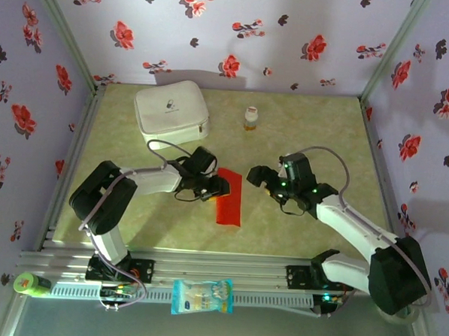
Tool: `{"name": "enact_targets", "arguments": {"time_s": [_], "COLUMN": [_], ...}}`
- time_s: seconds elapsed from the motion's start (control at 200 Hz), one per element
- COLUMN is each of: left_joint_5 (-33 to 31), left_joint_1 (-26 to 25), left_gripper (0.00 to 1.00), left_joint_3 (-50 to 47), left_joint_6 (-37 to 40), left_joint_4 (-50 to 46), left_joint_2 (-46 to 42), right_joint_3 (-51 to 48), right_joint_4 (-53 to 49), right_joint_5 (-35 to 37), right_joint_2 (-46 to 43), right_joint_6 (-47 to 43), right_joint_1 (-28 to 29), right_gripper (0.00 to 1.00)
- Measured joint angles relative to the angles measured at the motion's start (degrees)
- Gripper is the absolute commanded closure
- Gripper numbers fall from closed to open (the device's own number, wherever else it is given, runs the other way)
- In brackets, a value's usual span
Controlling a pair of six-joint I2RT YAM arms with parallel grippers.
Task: Fold a paper plane with a square sheet of paper (pick it up from the middle)
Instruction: First fold the square sheet of paper in half at the center of the table.
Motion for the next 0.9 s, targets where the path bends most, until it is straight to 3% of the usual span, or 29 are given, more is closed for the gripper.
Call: {"name": "enact_targets", "arguments": {"time_s": [0.185,0.575,0.9], "left_joint_5": [-3.6,-10.2,-11.7], "left_joint_1": [0.0,0.1,0.2], "left_gripper": [0.4,0.4,0.4], "left_joint_3": [0.2,-0.9,-1.0], "left_joint_6": [1.2,1.8,5.1], "left_joint_4": [-1.4,-2.6,-6.6], "left_joint_2": [0.0,-3.7,-3.3], "right_joint_3": [0.0,0.0,0.0], "right_joint_4": [1.0,2.4,4.0], "right_joint_5": [0.0,0.1,0.5], "right_joint_2": [1.8,3.6,5.4], "right_joint_6": [0.0,0.0,0.5], "right_joint_1": [0.6,1.9,3.3], "right_gripper": [0.05,0.05,0.05]}}
